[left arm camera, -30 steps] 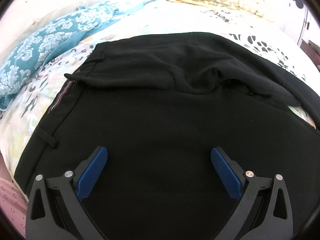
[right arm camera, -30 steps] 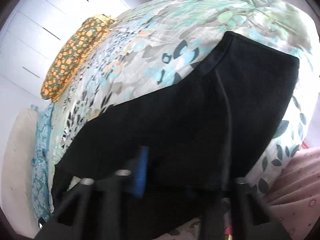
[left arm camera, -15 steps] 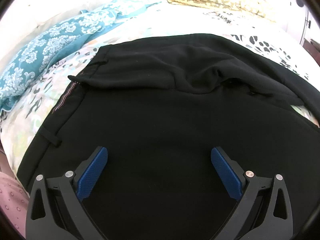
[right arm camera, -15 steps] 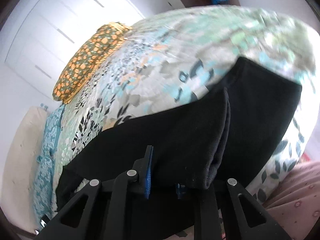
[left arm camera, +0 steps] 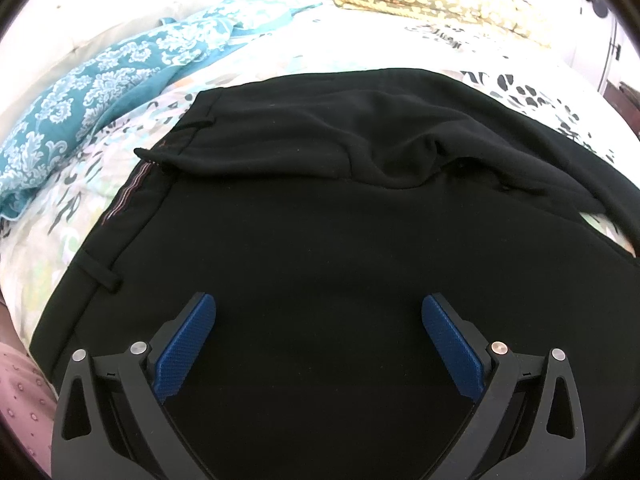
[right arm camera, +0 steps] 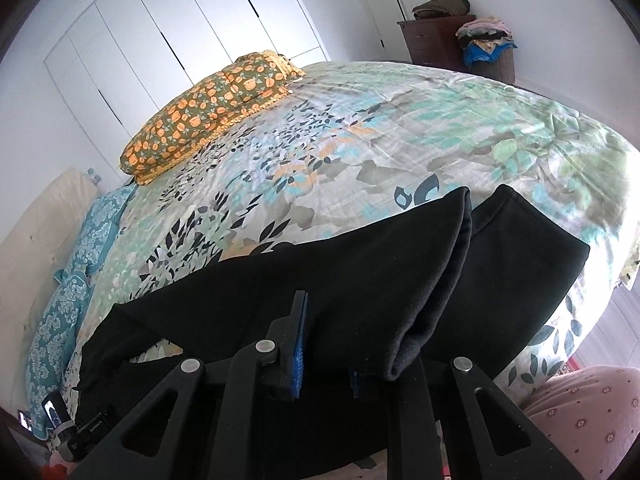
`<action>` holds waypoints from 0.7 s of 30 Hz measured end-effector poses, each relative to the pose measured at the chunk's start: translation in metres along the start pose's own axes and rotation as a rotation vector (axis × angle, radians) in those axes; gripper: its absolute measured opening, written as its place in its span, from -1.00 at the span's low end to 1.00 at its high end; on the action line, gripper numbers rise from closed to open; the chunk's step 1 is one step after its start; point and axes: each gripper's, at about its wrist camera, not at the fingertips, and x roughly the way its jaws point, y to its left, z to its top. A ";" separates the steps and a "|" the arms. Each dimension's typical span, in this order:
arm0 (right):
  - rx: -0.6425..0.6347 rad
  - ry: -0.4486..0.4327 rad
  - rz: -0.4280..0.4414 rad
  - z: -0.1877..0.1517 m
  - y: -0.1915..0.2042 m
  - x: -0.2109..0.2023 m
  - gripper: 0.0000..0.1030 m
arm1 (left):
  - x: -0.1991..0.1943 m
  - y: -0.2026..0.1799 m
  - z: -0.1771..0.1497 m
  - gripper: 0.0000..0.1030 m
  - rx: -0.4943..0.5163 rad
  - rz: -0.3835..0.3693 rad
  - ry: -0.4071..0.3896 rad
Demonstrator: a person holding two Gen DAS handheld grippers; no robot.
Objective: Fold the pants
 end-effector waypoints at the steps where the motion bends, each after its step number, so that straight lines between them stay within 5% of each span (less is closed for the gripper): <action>1: 0.000 0.002 -0.001 0.000 0.001 0.000 -0.66 | 0.000 0.000 0.000 0.99 0.000 0.000 0.000; 21: -0.013 -0.029 0.017 0.005 0.004 -0.008 -0.66 | 0.000 0.000 0.001 0.99 0.000 0.001 0.010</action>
